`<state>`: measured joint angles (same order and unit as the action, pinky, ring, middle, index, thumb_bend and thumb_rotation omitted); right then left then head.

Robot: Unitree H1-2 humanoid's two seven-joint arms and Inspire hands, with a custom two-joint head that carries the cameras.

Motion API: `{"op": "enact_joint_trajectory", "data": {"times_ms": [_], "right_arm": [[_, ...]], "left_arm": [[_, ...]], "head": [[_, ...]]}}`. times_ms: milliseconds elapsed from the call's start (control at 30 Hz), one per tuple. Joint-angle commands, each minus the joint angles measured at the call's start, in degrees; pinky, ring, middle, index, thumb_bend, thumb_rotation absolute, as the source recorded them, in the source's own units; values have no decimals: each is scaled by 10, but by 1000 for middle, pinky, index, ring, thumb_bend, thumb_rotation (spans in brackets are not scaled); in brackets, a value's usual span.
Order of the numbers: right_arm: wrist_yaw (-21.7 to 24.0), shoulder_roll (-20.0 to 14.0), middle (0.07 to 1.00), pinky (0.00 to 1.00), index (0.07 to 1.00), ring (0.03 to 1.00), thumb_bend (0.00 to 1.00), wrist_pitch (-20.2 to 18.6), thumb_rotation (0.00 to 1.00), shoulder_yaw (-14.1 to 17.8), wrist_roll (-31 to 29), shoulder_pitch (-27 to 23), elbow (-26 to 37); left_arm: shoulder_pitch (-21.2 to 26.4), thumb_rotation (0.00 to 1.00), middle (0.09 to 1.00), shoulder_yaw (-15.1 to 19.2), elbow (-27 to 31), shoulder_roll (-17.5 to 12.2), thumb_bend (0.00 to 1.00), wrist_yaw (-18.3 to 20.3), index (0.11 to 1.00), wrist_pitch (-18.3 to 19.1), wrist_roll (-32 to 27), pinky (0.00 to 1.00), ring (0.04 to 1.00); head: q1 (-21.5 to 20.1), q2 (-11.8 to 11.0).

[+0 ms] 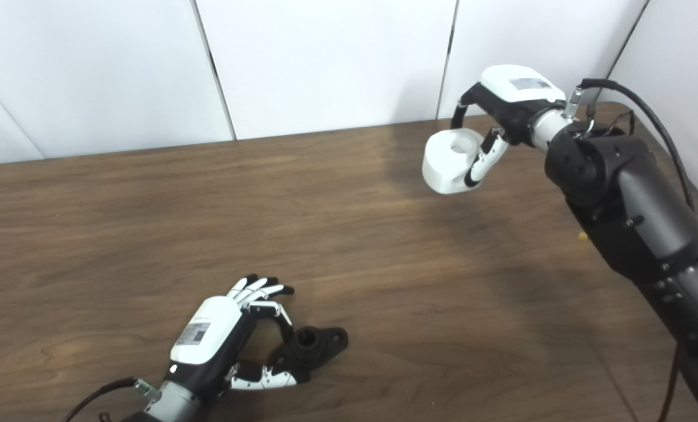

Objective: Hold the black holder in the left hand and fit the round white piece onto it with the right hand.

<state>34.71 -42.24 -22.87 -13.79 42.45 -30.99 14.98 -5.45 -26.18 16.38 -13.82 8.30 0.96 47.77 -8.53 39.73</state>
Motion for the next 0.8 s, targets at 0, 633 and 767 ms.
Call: {"op": "enact_joint_trajectory", "data": {"times_ms": [0,633,767], "right_arm": [[12,-16,804,900,485,917,524,-5,135,15,12,-21,44],[168,28,792,832,484,915,524,-36,140,18,-1,-16,244],[188,50,784,786,483,904,525,-39,138,22,-4,-5,279]], "left_arm": [[0,57,842,-15,-21,4,521,30,485,15,26,980,912],[14,57,835,-29,-23,23,522,41,485,37,43,961,910],[15,56,832,-31,-24,25,522,38,484,37,45,951,906]], "head": [[2,1],[34,15],[39,21]]}}
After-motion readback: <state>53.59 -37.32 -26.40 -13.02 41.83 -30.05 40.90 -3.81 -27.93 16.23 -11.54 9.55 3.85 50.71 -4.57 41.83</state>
